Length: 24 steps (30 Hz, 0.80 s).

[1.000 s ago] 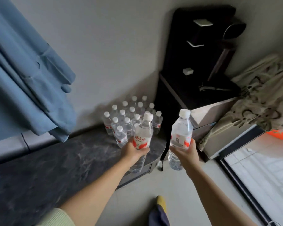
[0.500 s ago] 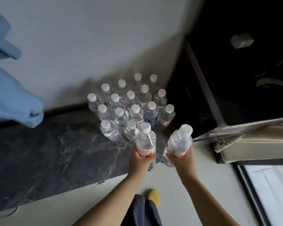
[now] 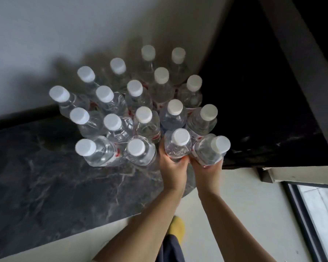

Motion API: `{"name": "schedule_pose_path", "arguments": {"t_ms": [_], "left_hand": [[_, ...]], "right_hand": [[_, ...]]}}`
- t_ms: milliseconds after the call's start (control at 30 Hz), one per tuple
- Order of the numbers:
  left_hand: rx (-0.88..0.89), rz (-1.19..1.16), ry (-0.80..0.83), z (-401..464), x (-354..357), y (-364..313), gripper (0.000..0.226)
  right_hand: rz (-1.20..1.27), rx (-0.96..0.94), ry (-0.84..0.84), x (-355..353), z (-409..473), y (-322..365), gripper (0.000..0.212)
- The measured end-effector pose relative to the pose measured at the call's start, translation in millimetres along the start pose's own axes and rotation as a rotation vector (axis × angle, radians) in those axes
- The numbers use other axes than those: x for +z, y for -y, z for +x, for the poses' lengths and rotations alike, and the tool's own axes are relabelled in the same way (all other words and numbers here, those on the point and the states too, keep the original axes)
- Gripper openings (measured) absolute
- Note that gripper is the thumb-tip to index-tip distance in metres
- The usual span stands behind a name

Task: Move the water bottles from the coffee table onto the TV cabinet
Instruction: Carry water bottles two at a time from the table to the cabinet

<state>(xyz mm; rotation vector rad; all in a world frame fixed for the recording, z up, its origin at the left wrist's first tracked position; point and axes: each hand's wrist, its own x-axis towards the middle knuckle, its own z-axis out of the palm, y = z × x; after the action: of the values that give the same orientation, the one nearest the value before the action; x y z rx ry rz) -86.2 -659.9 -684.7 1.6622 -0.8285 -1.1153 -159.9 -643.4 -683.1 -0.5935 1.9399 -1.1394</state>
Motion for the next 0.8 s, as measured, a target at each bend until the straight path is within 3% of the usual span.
{"name": "schedule_pose_path", "arguments": {"t_ms": [167, 333, 567, 700, 800], "left_hand": [[0.020, -0.011, 0.039, 7.6, -1.3, 20.7, 0.091], [0.012, 0.042, 0.075, 9.3, -6.1, 22.6, 0.095], [0.070, 0.205, 0.148, -16.2, -19.2, 13.7, 0.095], [0.033, 0.311, 0.225, -38.1, -43.3, 14.1, 0.094], [0.003, 0.408, 0.313, -49.4, -64.0, -2.9, 0.088]], "right_hand": [[0.007, -0.011, 0.011, 5.9, 5.4, -10.3, 0.063], [-0.044, 0.018, 0.059, 3.5, 2.0, -9.7, 0.063], [-0.125, 0.105, 0.137, -5.7, -6.4, -5.6, 0.076], [-0.236, 0.163, 0.194, -22.3, -31.9, -3.6, 0.104], [-0.367, 0.187, 0.220, -36.7, -50.6, 12.3, 0.098]]}}
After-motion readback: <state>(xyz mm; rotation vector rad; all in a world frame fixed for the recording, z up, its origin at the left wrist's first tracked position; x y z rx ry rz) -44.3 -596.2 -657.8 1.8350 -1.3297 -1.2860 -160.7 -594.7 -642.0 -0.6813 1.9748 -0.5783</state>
